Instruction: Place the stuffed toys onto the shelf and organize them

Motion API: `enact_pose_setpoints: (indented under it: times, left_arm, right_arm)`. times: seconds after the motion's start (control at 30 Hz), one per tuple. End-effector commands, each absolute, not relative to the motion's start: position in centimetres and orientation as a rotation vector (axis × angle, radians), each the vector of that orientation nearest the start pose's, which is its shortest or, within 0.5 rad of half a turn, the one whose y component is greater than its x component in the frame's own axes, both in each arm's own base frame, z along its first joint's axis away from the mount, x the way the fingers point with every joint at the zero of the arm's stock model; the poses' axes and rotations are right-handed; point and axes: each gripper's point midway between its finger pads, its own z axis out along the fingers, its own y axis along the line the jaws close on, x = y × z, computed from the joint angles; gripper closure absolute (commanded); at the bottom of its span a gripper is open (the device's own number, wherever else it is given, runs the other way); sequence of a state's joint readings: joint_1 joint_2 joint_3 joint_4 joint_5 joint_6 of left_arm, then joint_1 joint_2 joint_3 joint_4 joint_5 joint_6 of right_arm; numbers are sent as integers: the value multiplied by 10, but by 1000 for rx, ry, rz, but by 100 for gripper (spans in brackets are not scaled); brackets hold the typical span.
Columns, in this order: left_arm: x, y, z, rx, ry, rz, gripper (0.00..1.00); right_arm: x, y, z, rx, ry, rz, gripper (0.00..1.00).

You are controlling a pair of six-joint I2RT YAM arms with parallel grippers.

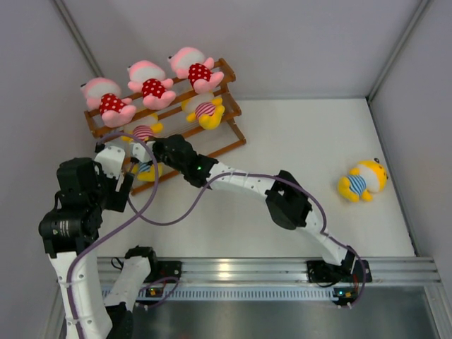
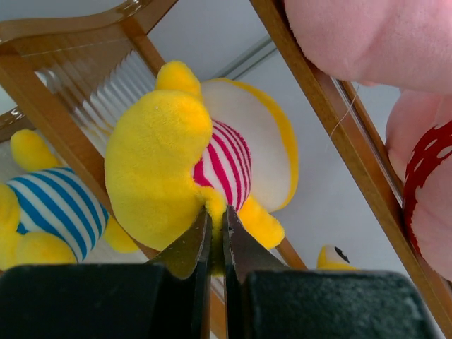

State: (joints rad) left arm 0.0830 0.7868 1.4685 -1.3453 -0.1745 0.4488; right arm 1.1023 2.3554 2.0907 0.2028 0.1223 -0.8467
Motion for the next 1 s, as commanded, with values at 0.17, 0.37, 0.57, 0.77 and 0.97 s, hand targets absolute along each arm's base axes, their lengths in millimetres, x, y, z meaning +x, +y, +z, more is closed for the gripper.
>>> enact_pose_setpoints:
  times: [0.17,0.37,0.57,0.77,0.97]
  left_arm:
    - [150,59,320,334,2237,476,5]
    - [150,58,318,342,2242,470,5]
    - [151,58,318,338,2242,472,5]
    - [150,58,318,341,2242,467,5]
    - [151,57,317,349,2241,461,5]
  right_arm:
    - [390,598,277,-1147,995,125,99]
    - [352,610,293,-1221,873,253,98]
    - [342,621,297,-1249,851,305,98]
    - [343,622,287,-1266,866,299,89]
    - [328,622,301,-1321,796,337,90]
